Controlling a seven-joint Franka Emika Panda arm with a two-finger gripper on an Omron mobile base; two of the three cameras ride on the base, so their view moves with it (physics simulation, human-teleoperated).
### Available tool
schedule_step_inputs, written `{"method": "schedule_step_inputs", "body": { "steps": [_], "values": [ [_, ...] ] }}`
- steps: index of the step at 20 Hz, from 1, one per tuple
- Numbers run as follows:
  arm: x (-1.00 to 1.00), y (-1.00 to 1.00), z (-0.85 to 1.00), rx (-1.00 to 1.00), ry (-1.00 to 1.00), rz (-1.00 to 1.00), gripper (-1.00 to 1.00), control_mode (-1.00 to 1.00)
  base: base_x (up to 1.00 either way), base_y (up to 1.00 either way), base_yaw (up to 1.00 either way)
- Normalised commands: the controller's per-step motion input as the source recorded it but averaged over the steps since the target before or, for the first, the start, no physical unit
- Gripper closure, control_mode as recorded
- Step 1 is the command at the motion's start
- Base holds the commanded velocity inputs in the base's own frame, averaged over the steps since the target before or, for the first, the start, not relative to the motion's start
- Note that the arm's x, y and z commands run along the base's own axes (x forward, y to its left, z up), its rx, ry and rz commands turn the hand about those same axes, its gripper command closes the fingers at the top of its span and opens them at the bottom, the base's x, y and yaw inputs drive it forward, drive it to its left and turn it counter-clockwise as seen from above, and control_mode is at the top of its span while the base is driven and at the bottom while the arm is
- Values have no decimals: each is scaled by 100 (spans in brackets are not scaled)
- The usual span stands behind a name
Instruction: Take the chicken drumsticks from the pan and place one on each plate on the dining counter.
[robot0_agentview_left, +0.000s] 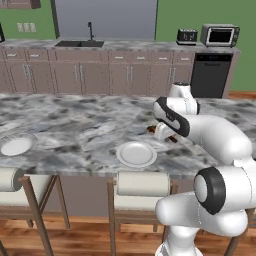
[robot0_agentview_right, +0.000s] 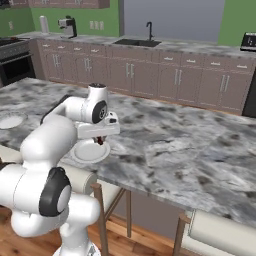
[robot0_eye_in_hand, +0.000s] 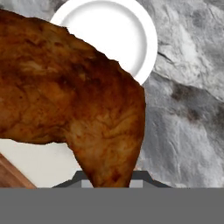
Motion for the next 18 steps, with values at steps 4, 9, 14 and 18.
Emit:
{"method": "schedule_step_inputs", "body": {
  "steps": [4,9,14,18],
  "values": [
    [47,64,-25,-8,-8,0,100,-100,0,0,0],
    [39,41,-42,0,0,0,100,-100,0,0,0],
    [33,38,-52,-1,-4,-1,100,-100,0,0,0],
    [29,25,-43,-1,-15,-6,100,-100,0,0,0]
  ]
}}
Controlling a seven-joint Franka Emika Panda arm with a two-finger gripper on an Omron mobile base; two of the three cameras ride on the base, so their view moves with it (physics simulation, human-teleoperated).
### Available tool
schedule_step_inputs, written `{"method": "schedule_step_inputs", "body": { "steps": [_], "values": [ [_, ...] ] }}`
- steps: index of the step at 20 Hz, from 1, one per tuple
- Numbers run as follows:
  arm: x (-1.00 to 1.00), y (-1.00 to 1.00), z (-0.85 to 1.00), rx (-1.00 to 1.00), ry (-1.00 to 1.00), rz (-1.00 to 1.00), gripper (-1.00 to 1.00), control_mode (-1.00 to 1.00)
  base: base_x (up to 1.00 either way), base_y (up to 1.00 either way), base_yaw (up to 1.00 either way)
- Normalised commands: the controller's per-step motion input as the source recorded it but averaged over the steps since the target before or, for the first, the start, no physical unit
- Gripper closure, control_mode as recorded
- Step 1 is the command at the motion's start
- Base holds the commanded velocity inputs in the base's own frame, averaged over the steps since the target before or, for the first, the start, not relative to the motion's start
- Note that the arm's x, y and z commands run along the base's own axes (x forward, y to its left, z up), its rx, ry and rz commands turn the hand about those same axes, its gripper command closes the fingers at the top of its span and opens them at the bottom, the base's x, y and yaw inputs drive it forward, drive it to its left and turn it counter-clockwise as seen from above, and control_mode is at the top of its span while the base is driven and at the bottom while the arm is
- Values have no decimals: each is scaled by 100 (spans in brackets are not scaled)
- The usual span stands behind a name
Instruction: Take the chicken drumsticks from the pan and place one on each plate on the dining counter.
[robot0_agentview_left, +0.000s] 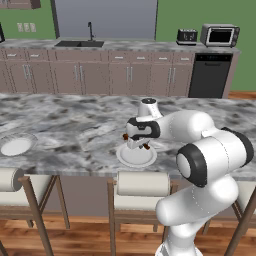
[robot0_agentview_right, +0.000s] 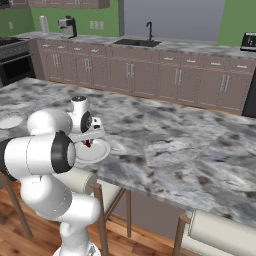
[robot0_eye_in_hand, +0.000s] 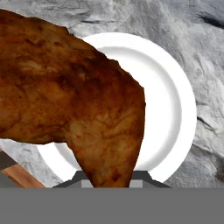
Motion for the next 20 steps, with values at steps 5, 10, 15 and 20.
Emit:
{"method": "schedule_step_inputs", "body": {
  "steps": [5,10,15,20],
  "values": [
    [20,11,-28,0,-15,-8,100,-100,0,0,0],
    [3,3,-26,0,-9,-10,100,-100,0,0,0],
    [21,3,-24,0,-8,-10,100,-100,0,0,0],
    [22,0,-12,0,-4,-7,100,-100,0,0,0]
  ]
}}
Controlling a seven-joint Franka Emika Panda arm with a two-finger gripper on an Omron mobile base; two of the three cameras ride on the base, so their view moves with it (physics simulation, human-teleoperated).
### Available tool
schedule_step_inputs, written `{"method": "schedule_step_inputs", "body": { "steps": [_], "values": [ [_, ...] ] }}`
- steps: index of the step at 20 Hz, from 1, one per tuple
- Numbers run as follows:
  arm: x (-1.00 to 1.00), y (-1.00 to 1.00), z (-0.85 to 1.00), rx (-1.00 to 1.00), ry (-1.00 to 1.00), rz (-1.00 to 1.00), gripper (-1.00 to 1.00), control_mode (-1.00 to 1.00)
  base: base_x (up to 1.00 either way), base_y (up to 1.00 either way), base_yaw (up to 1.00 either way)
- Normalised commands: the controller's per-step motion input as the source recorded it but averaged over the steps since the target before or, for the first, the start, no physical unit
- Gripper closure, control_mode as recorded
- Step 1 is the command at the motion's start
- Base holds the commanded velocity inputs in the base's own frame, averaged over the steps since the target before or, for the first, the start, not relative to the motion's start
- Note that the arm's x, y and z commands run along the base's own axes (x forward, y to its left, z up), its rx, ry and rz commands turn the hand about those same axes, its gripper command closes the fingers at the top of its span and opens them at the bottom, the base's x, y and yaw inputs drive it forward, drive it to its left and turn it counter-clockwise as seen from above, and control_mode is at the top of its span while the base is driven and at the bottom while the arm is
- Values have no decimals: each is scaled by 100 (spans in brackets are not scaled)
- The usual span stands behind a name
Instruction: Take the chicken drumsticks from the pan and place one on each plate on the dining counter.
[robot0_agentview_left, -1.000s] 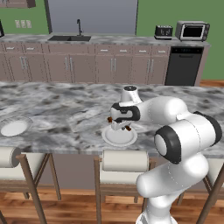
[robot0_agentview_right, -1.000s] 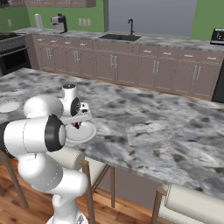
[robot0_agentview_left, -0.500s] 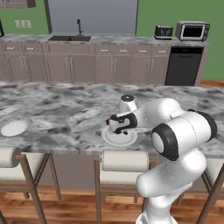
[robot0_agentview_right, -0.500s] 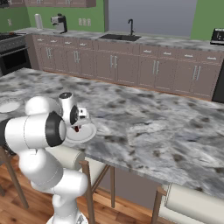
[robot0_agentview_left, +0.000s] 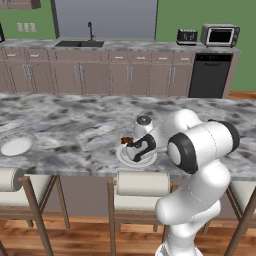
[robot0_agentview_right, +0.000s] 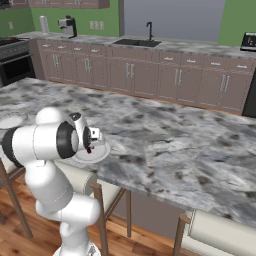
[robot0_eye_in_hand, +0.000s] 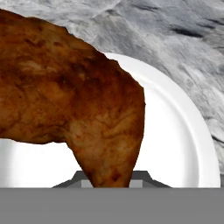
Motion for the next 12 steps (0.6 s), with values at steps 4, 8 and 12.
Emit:
{"method": "schedule_step_inputs", "body": {
  "steps": [4,8,12],
  "values": [
    [14,0,-7,0,-1,-5,100,-100,0,0,0],
    [1,0,-3,0,0,-5,-100,-100,0,0,0],
    [0,0,0,0,0,-3,-100,-100,0,0,0]
  ]
}}
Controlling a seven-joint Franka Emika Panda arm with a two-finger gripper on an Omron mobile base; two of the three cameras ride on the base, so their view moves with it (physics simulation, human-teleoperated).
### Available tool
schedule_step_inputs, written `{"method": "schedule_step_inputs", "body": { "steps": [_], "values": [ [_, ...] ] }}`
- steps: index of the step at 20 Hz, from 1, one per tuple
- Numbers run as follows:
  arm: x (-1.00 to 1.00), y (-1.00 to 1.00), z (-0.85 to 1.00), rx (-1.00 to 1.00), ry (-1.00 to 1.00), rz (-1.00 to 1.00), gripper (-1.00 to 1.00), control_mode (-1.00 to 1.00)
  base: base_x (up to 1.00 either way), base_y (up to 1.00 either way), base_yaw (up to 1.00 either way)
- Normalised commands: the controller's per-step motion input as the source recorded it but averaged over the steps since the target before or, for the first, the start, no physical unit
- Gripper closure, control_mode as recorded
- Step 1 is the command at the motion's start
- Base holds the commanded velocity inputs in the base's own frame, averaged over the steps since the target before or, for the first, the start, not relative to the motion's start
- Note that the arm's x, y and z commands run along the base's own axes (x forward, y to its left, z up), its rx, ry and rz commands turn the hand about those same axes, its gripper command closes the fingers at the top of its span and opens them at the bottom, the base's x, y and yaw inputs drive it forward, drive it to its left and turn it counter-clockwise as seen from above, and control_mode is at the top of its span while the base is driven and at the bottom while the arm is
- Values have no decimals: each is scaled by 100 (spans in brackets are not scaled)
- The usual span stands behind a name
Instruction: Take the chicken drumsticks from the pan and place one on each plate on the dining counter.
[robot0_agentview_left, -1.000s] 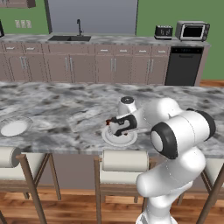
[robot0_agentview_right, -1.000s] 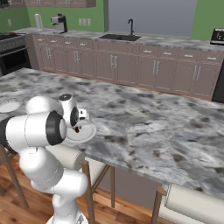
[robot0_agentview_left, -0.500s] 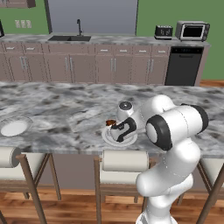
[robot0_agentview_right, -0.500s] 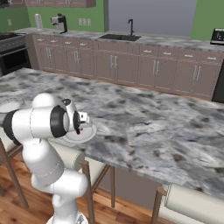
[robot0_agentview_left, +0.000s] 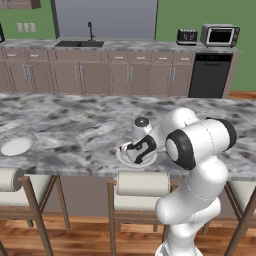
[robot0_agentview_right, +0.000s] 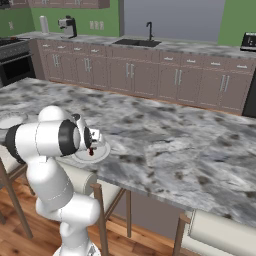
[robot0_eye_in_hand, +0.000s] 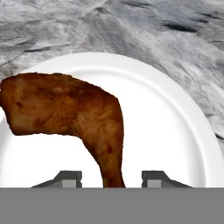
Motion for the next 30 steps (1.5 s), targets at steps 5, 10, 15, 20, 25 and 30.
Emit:
{"method": "schedule_step_inputs", "body": {
  "steps": [5,10,15,20,25,30],
  "values": [
    [1,0,0,0,0,-2,-100,-100,0,0,0],
    [0,0,23,0,0,0,-100,-100,0,0,0],
    [-15,0,64,0,0,-1,-100,-100,0,0,0],
    [-41,-11,68,0,0,-3,-100,-100,0,0,0],
    [-57,-30,66,10,3,0,-100,-100,0,0,0],
    [-77,-31,52,14,4,0,-100,-100,0,0,0]
  ]
}}
